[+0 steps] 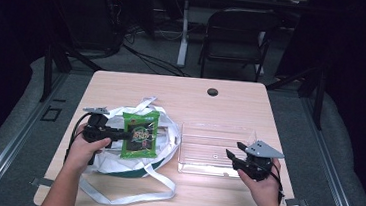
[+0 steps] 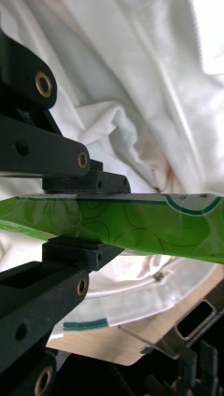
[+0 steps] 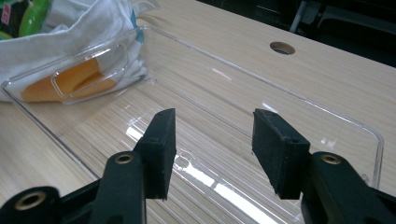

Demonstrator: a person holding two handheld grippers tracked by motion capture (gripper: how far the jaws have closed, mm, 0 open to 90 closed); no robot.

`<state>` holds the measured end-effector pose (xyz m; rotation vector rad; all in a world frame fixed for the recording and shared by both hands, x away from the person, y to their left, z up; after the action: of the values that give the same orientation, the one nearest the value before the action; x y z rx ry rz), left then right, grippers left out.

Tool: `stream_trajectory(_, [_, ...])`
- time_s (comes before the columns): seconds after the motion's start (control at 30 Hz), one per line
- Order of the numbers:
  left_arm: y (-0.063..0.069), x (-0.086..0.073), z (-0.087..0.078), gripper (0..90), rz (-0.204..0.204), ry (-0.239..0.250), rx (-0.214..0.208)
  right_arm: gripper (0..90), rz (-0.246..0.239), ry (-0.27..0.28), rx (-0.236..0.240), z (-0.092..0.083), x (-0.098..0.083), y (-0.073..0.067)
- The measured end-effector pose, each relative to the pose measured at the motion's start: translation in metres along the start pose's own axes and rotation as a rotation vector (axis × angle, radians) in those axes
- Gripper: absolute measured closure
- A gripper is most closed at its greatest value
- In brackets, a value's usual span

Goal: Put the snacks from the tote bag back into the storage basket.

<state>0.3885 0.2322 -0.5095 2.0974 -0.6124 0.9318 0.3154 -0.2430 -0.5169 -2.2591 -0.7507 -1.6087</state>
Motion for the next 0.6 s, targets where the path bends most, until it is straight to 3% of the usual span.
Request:
stream_trajectory(0.27, [0.008,0.006,-0.007,72.6,0.042,0.071,0.047,52.8,0.019,-0.039,0.052,0.001,0.009,0.005])
stream_trajectory(0.47, [0.012,0.009,-0.010,72.6,0.060,0.114,0.070,51.1,-0.014,-0.089,0.061,0.002,0.017,0.008])
stream_trajectory(0.6, [0.013,0.010,-0.012,72.6,0.068,0.123,0.076,56.3,-0.010,-0.127,0.085,0.002,0.022,0.013])
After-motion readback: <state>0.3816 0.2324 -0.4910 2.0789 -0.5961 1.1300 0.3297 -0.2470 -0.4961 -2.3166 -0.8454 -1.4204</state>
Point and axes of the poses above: each handheld gripper's, and its own axes: z roughly forward along the jaws, x roughly out of its top, y roughly to its right, the point moved 1 cm from there along z, roughly forward along the jaws, and after that the axes turned 8 degrees about y, right-handed, at the moved point
